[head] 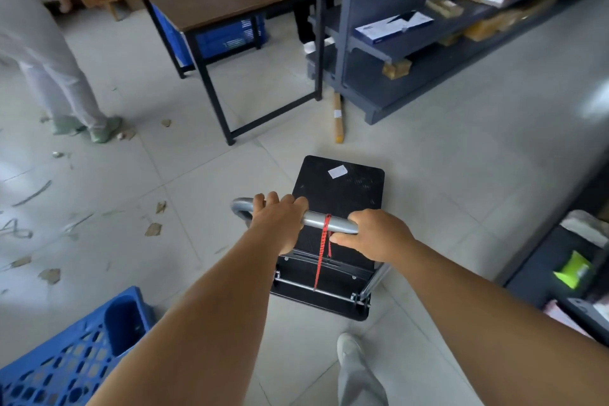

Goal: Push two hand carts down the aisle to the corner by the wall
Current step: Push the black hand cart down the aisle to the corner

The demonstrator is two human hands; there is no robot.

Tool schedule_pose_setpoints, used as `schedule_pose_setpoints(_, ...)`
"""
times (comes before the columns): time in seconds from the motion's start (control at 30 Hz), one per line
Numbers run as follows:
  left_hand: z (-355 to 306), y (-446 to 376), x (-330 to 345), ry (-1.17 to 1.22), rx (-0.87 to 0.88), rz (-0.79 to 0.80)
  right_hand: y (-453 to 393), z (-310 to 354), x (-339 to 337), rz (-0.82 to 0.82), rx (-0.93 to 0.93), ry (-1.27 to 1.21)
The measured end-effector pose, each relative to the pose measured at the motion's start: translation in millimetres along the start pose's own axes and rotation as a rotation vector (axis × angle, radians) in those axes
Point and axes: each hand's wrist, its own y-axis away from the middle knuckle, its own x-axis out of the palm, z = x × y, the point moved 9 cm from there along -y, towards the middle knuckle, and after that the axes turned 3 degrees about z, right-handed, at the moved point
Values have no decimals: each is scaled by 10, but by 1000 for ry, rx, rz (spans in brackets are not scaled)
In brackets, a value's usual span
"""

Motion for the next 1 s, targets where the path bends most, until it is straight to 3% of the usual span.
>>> schedule_pose_setpoints(0.5,-946,-827,-251,-85,209,6,-31,-994,-387,-99,205,-29)
schedule_pose_setpoints(1.0,-1532,-2020,-626,-125,259,55,-687,-1830,-1055,-149,264,-63)
